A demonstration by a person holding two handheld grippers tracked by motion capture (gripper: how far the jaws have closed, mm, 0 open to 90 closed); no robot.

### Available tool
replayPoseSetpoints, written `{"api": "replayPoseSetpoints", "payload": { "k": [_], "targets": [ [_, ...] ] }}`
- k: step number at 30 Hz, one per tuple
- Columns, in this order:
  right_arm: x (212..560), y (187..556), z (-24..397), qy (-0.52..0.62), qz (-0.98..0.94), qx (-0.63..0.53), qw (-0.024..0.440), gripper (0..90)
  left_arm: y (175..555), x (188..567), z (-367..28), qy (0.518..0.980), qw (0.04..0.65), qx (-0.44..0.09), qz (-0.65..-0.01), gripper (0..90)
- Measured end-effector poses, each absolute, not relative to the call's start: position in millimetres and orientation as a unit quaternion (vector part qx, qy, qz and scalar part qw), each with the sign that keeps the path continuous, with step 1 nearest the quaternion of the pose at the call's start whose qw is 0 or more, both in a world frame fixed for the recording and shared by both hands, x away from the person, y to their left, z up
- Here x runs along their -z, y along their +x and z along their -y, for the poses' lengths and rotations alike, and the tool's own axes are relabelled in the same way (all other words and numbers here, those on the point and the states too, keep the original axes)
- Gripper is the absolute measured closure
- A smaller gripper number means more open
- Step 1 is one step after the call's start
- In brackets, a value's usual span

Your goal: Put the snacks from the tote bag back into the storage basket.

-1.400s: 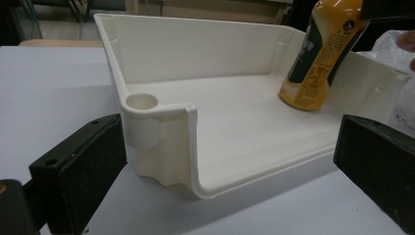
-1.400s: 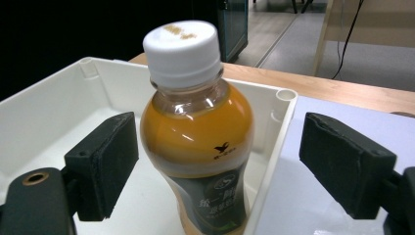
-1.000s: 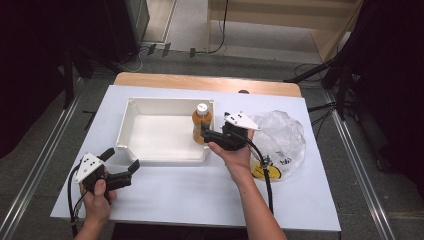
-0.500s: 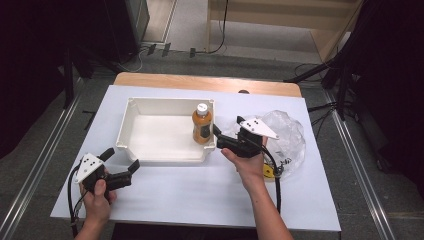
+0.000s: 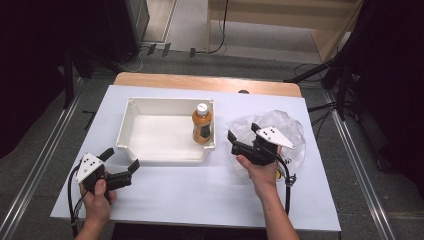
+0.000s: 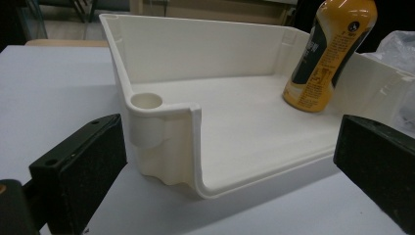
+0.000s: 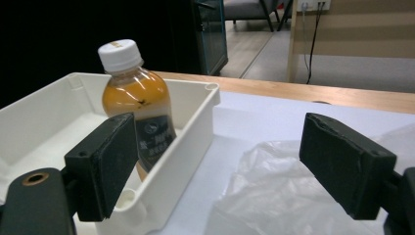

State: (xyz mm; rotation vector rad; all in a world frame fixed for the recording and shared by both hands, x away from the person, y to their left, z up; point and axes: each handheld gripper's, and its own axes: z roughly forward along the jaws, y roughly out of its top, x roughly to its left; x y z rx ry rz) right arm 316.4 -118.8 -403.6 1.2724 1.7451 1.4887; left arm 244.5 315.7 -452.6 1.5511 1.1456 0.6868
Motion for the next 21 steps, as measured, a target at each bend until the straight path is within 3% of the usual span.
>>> {"api": "replayPoseSetpoints", "payload": {
  "k": [21],
  "targets": [
    [420.1, 285.5, 187.5, 0.495, -0.619, -0.545, 0.275, 15.0, 244.2, 452.5, -314.1, 0.649, 0.518, -0.291, -0.476, 0.0]
  ]
}}
